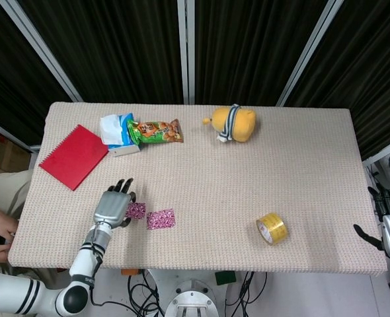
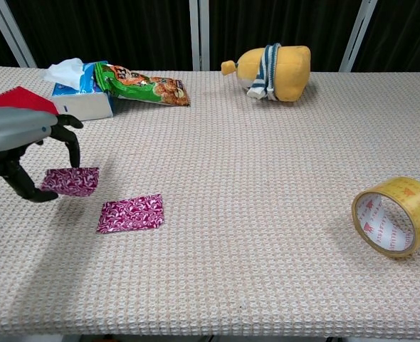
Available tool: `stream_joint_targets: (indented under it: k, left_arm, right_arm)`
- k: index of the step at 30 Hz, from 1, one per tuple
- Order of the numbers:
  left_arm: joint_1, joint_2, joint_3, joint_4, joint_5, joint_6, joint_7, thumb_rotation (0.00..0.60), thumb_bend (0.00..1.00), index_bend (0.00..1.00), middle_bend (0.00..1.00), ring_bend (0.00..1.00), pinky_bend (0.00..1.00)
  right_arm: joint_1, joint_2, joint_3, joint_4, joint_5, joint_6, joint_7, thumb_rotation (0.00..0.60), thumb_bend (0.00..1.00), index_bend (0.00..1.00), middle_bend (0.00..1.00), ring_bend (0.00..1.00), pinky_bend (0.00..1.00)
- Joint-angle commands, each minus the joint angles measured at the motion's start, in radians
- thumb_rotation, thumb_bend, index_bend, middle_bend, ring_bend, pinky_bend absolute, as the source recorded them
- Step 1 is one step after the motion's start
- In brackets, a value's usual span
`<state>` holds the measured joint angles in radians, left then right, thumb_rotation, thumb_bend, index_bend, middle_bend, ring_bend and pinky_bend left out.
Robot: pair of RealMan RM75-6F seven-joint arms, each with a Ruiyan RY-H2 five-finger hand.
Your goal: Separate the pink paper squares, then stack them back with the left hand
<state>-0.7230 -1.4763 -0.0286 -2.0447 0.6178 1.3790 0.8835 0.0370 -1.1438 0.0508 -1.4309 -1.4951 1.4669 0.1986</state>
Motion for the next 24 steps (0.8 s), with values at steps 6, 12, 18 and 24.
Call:
stream_joint_targets:
  k: [6, 12, 18, 24]
  left_arm:
    - [0.011, -0.190, -0.031, -0.027, -0.009, 0.158, 0.083, 0.600, 0.26, 0.49, 0.02, 0.00, 0.16]
    - [0.005, -0.274, -0.098, -0.010, -0.061, 0.229, 0.130, 0.590, 0.26, 0.50, 0.04, 0.00, 0.16]
    - [0.005, -0.305, -0.162, 0.004, -0.144, 0.259, 0.157, 0.513, 0.26, 0.50, 0.04, 0.00, 0.16]
    - [0.005, -0.322, -0.195, 0.008, -0.183, 0.268, 0.160, 0.475, 0.26, 0.51, 0.04, 0.00, 0.16]
  right_arm:
    - [0.001, -0.001, -0.003, 0.002, -0.011, 0.006, 0.008, 0.600, 0.52, 0.00, 0.00, 0.00, 0.00]
    - [0.007, 0.003, -0.006, -0.007, -0.014, -0.004, -0.004, 0.600, 0.53, 0.00, 0.00, 0.00, 0.00]
    - [0.014, -0.001, -0.006, -0.014, -0.011, -0.016, -0.016, 0.600, 0.53, 0.00, 0.00, 0.00, 0.00]
    - [0.015, -0.005, -0.008, -0.011, -0.012, -0.018, -0.018, 0.600, 0.53, 0.00, 0.00, 0.00, 0.00]
